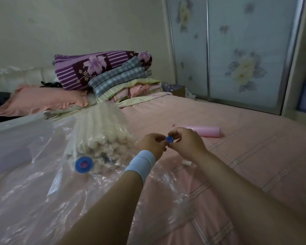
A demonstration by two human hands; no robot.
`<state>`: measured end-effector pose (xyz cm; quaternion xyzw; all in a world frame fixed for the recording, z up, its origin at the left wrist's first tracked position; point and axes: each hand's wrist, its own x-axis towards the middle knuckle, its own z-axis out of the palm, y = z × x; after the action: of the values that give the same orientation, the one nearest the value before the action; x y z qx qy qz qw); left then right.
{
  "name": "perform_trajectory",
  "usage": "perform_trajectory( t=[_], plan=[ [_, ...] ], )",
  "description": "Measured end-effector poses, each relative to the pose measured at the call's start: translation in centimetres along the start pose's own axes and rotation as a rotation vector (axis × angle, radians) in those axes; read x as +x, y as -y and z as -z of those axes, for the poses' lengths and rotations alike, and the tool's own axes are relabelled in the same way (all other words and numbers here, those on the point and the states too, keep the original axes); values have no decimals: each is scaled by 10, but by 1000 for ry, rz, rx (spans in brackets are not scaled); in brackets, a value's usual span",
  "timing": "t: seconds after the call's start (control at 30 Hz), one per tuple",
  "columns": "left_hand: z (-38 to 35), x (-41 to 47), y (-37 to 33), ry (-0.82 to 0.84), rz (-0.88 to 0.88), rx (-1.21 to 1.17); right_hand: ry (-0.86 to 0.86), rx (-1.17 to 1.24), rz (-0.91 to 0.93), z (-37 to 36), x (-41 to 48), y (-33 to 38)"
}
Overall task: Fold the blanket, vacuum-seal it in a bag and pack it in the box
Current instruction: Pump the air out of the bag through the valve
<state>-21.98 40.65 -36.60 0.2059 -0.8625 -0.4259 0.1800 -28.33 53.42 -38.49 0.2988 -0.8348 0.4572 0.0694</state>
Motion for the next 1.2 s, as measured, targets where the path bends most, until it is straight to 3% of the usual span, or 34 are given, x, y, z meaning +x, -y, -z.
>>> perform_trajectory(
  t=[0.1, 0.2, 0.33, 0.47, 0.6, 0.73, 0.83, 1.03, 1.2],
  plan=[
    [-15, 10, 1, 24, -21, 137, 34, -178, -6, 4, 4, -16],
    [-27, 20, 1, 165, -43, 418, 144, -394, -23, 6, 7, -29],
    [-41, 34, -8, 239, -146, 783, 133, -417, -17, 18, 16, -40],
    [-51, 49, -17, 130, -227, 708, 81, -586, -32, 25, 30, -53],
    [-59, 59, -21, 133, -302, 738, 115, -711, -122, 27, 44, -69],
    [-64, 62, -21, 115, -381, 750, 5, -866, -121, 25, 45, -71],
    [-65, 62, -21, 140, -389, 799, 28, -973, -158, 24, 44, -64],
    [-48, 48, -25, 145, -449, 933, -85, -824, -31, 28, 35, -51],
    [-7, 27, -26, -155, -518, 1068, -138, -620, 125, 26, 31, -10]
  ],
)
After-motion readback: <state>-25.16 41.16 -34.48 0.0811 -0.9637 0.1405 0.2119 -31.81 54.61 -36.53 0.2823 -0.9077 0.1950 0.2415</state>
